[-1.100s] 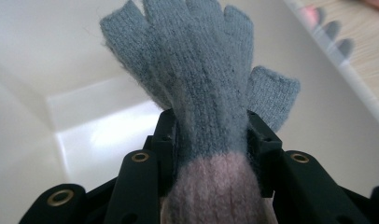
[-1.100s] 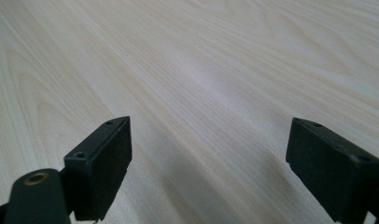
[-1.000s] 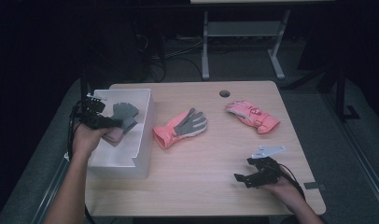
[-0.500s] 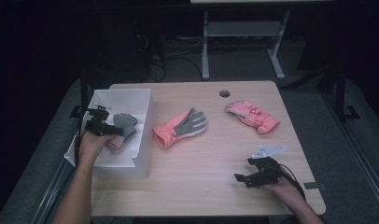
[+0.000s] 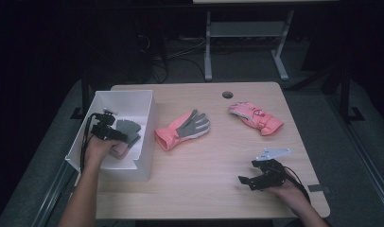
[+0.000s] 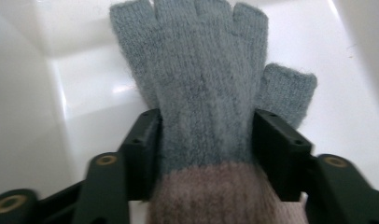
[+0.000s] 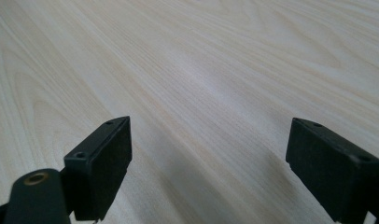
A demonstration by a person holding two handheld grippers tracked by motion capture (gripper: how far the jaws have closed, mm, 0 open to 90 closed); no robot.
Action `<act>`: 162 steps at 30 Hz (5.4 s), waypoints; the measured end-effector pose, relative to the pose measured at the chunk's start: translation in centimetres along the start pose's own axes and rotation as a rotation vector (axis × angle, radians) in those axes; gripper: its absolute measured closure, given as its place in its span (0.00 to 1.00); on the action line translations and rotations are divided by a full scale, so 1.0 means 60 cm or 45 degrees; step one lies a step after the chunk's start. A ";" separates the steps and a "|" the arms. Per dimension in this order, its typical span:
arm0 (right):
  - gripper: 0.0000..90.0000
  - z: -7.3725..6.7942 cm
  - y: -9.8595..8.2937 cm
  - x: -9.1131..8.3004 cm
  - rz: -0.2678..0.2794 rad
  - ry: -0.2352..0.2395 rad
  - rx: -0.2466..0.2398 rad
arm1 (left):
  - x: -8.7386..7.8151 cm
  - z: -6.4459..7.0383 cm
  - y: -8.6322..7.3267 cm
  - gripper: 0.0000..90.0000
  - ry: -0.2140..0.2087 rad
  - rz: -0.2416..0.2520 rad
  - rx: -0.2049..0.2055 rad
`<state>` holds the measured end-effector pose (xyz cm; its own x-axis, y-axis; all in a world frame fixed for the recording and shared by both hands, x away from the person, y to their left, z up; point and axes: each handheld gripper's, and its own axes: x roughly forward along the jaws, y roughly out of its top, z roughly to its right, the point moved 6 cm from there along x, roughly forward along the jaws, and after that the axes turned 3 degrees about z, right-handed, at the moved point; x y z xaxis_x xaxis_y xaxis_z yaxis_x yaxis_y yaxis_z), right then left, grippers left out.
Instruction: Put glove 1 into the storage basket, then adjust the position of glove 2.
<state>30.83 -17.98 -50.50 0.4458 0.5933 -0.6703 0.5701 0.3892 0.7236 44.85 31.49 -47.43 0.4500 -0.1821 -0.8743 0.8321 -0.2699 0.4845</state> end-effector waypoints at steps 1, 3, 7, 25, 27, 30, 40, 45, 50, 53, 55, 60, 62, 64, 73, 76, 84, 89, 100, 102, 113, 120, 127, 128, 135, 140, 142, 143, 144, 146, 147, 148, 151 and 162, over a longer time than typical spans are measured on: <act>0.16 0.000 0.000 0.000 0.001 -0.001 -0.002 | -0.001 0.000 0.001 0.39 0.014 0.001 -0.008; 0.16 0.000 0.000 -0.001 0.001 0.001 0.001 | -0.006 0.001 0.006 0.30 0.034 0.020 -0.014; 0.16 0.000 0.000 -0.001 0.000 0.002 -0.001 | -0.023 0.005 0.020 0.20 0.035 0.070 -0.010; 0.16 -0.003 0.000 -0.001 -0.007 0.006 -0.003 | -0.131 0.079 0.088 0.15 -0.184 0.247 0.156; 0.16 -0.003 0.000 -0.001 -0.005 0.006 -0.002 | -0.138 0.093 0.094 0.15 -0.210 0.259 0.175; 0.16 -0.003 0.000 -0.001 -0.004 0.007 -0.002 | -0.144 0.118 0.104 0.15 -0.239 0.268 0.208; 0.16 -0.003 0.001 -0.002 0.001 0.013 -0.012 | -0.154 0.205 0.139 0.17 -0.329 0.323 0.292; 0.16 -0.003 0.002 -0.002 0.003 0.014 -0.015 | -0.152 0.248 0.153 0.23 -0.374 0.354 0.333; 0.16 -0.004 0.002 -0.003 0.005 0.019 -0.014 | -0.142 0.287 0.162 0.34 -0.417 0.348 0.346; 0.16 -0.006 0.002 -0.003 0.004 0.021 -0.015 | -0.135 0.308 0.166 0.43 -0.435 0.342 0.365; 0.16 -0.005 0.002 -0.003 0.003 0.020 -0.017 | -0.129 0.322 0.169 0.51 -0.448 0.334 0.378; 0.16 -0.006 0.003 -0.003 0.003 0.024 -0.012 | -0.109 0.351 0.177 0.74 -0.461 0.320 0.386; 0.16 -0.006 0.003 -0.003 0.007 0.027 -0.016 | -0.098 0.361 0.178 0.85 -0.463 0.313 0.394; 0.16 -0.007 0.004 -0.003 0.009 0.030 -0.019 | -0.086 0.368 0.181 0.93 -0.456 0.310 0.385; 0.16 -0.009 0.004 -0.003 0.012 0.041 -0.021 | -0.007 0.375 0.173 1.00 -0.367 0.294 0.351; 0.16 -0.009 0.003 -0.003 0.010 0.042 -0.021 | 0.018 0.369 0.167 1.00 -0.337 0.263 0.344; 0.16 -0.008 0.003 -0.004 0.009 0.040 -0.029 | 0.063 0.346 0.155 1.00 -0.236 0.229 0.315; 0.16 -0.007 0.002 -0.004 0.008 0.040 -0.023 | 0.083 0.341 0.148 1.00 -0.228 0.217 0.283; 0.16 -0.008 0.001 -0.005 0.005 0.039 -0.025 | 0.093 0.361 0.134 1.00 -0.361 0.160 0.308; 0.16 -0.007 0.001 -0.005 0.009 0.038 -0.022 | 0.091 0.369 0.130 1.00 -0.385 0.147 0.324; 0.16 -0.010 0.001 -0.004 0.003 0.043 -0.026 | 0.076 0.426 0.099 1.00 -0.558 0.112 0.376; 0.16 -0.010 0.001 -0.005 0.006 0.041 -0.029 | 0.068 0.473 0.079 1.00 -0.638 0.086 0.444; 0.16 -0.011 0.001 -0.005 0.001 0.041 -0.023 | 0.057 0.524 0.060 1.00 -0.704 0.054 0.549; 0.16 -0.010 0.000 -0.005 0.001 0.042 -0.025 | 0.056 0.531 0.057 1.00 -0.713 0.052 0.559; 0.16 -0.011 0.001 -0.007 0.010 0.040 -0.026 | 0.044 0.544 0.060 1.00 -0.745 0.063 0.586; 0.16 -0.011 0.001 -0.007 0.008 0.043 -0.025 | 0.024 0.504 0.085 1.00 -0.674 0.130 0.542; 0.16 -0.010 0.001 -0.007 0.008 0.042 -0.025 | 0.025 0.479 0.095 1.00 -0.631 0.146 0.503; 0.16 -0.010 0.001 -0.007 0.010 0.041 -0.026 | 0.029 0.466 0.097 1.00 -0.604 0.142 0.488; 0.16 -0.011 0.000 -0.008 0.010 0.040 -0.023 | 0.035 0.452 0.098 1.00 -0.562 0.130 0.485; 0.16 -0.010 -0.001 -0.009 0.011 0.035 -0.024 | 0.047 0.432 0.095 1.00 -0.531 0.089 0.474; 0.16 -0.009 -0.002 -0.011 0.009 0.033 -0.023 | 0.052 0.426 0.091 1.00 -0.525 0.077 0.465; 0.16 -0.008 -0.002 -0.012 0.018 0.030 -0.030 | 0.055 0.424 0.088 1.00 -0.529 0.074 0.465; 0.16 -0.007 -0.004 -0.013 0.016 0.023 -0.019 | 0.057 0.427 0.076 1.00 -0.544 0.063 0.475; 0.16 -0.003 -0.011 -0.022 0.022 0.005 -0.004 | 0.046 0.447 0.039 1.00 -0.601 0.030 0.540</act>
<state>29.74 -18.90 -50.07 0.4526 0.6025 -0.6574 0.5603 0.3813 0.7353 39.33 4.97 -47.88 0.1951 -0.5635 -0.8027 0.5795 -0.5941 0.5579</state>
